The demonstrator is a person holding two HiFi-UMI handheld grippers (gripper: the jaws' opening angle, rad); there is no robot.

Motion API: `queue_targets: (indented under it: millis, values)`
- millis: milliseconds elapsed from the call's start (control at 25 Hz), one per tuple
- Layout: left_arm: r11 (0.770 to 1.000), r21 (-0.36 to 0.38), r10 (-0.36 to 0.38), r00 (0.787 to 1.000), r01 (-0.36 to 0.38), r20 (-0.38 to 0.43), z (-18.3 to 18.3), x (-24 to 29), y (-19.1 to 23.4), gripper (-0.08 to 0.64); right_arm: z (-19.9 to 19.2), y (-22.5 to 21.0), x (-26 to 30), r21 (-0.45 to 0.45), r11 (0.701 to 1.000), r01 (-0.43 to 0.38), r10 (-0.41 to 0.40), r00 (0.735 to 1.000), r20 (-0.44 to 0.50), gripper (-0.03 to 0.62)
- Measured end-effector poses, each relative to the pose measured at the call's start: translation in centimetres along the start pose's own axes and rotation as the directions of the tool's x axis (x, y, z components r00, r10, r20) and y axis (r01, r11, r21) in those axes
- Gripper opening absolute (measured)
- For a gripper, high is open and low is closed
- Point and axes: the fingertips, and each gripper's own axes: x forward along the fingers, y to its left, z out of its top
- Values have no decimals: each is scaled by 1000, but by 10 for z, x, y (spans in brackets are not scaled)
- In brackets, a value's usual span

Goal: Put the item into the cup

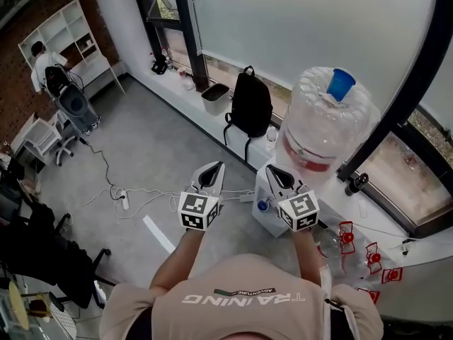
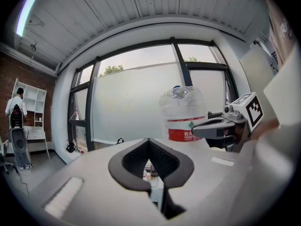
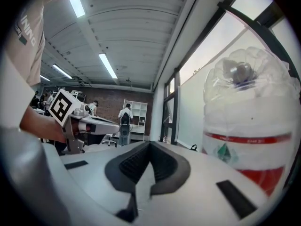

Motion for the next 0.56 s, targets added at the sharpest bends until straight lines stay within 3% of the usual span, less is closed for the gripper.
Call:
queue_targets:
  millis: [560]
  values:
    - [1000, -17, 16, 1000, -16, -15, -14, -21, 6, 8, -6, 11, -5, -15, 999, 31, -31, 999, -5, 11]
